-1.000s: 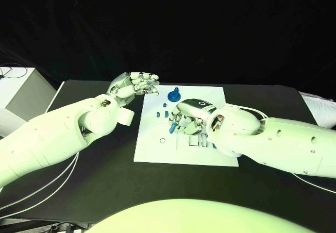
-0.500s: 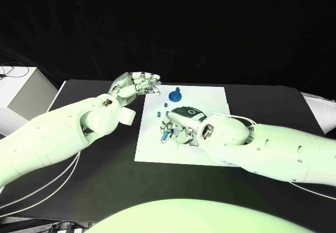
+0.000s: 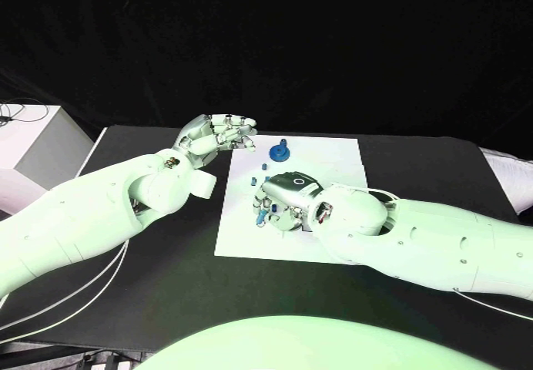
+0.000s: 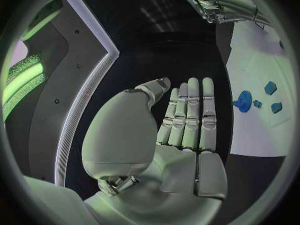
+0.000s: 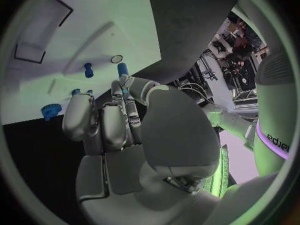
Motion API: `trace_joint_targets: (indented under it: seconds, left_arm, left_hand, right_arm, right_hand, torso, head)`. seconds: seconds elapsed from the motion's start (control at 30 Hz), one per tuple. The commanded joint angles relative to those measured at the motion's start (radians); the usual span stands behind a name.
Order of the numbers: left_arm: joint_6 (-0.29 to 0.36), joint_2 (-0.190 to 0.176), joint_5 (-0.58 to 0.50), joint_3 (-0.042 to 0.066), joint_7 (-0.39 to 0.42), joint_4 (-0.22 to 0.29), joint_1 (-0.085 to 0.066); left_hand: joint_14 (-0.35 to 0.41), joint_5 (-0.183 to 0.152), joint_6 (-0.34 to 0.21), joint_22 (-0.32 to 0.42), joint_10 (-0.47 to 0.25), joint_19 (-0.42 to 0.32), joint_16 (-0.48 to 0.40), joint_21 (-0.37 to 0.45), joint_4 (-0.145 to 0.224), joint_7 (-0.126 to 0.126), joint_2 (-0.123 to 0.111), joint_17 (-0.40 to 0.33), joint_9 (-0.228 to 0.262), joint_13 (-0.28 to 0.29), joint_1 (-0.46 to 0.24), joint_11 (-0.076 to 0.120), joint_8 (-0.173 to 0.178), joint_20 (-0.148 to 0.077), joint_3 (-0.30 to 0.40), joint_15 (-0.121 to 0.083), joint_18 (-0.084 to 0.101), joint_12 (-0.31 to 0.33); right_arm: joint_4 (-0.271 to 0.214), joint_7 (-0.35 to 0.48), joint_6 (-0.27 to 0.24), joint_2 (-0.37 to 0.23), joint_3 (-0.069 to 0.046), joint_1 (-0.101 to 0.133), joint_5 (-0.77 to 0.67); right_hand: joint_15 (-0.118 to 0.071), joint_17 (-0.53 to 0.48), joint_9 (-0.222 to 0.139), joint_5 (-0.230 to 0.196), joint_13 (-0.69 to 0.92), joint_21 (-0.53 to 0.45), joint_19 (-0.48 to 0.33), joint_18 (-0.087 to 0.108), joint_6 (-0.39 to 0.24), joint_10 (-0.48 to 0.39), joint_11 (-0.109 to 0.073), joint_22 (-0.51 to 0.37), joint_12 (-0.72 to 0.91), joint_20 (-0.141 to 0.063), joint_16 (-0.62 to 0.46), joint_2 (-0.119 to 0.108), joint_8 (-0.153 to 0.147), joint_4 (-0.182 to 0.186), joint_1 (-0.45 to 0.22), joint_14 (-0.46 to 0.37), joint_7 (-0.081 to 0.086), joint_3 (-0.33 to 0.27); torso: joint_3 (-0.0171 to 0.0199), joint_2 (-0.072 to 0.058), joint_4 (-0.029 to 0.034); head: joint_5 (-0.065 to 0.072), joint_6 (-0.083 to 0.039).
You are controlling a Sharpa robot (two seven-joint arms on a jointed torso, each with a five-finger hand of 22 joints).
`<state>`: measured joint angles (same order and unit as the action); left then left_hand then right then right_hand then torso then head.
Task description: Assemble the parts on the task board
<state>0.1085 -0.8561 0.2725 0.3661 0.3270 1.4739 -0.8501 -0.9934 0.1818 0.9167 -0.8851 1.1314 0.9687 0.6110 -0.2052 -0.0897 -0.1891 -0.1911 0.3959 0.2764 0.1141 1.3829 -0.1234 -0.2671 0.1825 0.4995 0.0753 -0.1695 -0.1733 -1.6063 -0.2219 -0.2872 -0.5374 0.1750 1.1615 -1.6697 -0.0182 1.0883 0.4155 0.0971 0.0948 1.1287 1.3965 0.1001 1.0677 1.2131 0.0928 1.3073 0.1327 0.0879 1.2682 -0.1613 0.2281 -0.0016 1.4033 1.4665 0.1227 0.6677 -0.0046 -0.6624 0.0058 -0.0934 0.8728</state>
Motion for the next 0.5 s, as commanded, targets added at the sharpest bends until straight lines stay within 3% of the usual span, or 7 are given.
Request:
trace_joint_targets:
  seconds: [0.03,0.27,0.5]
  left_arm:
    - [-0.017,0.0,0.001,0.001,0.005,0.002,0.0]
    - [-0.017,-0.001,0.001,0.001,0.004,0.004,0.0]
    - [-0.017,-0.004,0.001,0.0,0.004,0.005,0.0]
  left_hand:
    - [-0.001,0.001,0.001,0.001,-0.001,0.002,-0.004,0.004,-0.003,-0.005,0.005,0.001,-0.001,0.002,0.002,-0.008,0.004,0.001,-0.003,0.004,-0.009,0.004]
    - [-0.001,0.001,0.001,0.001,-0.001,0.002,-0.004,0.004,-0.003,-0.005,0.005,0.001,-0.001,0.002,0.002,-0.008,0.004,0.001,-0.003,0.004,-0.009,0.004]
    - [-0.001,0.001,0.001,0.001,-0.001,0.002,-0.004,0.004,-0.003,-0.005,0.005,0.001,-0.001,0.002,0.002,-0.008,0.004,0.001,-0.003,0.004,-0.009,0.004]
  right_arm:
    - [0.007,-0.005,0.018,0.004,0.001,-0.003,-0.037]
    - [0.028,-0.007,0.023,0.009,0.002,-0.01,-0.043]
    - [0.041,-0.006,0.024,0.012,0.004,-0.018,-0.055]
  right_hand:
    - [-0.004,0.001,0.001,0.003,0.001,0.002,0.001,-0.015,0.009,0.043,-0.035,0.091,0.0,-0.008,0.003,0.006,0.003,-0.006,-0.005,0.014,0.002,0.002]
    - [-0.004,-0.001,0.001,0.004,0.001,0.002,0.0,-0.015,0.009,0.043,-0.035,0.091,0.0,-0.008,0.002,0.006,0.004,-0.006,-0.006,0.013,0.002,0.003]
    - [-0.004,-0.001,0.001,0.004,0.001,0.002,0.0,-0.015,0.009,0.043,-0.035,0.091,0.0,-0.008,0.002,0.006,0.004,-0.006,-0.006,0.013,0.002,0.003]
  torso:
    - [-0.0007,0.0,-0.0009]
    - [-0.0012,0.0,0.0039]
    - [-0.0001,0.0,0.0013]
  head:
    - [-0.003,0.0]
    - [-0.008,0.0]
    - [-0.014,0.0]
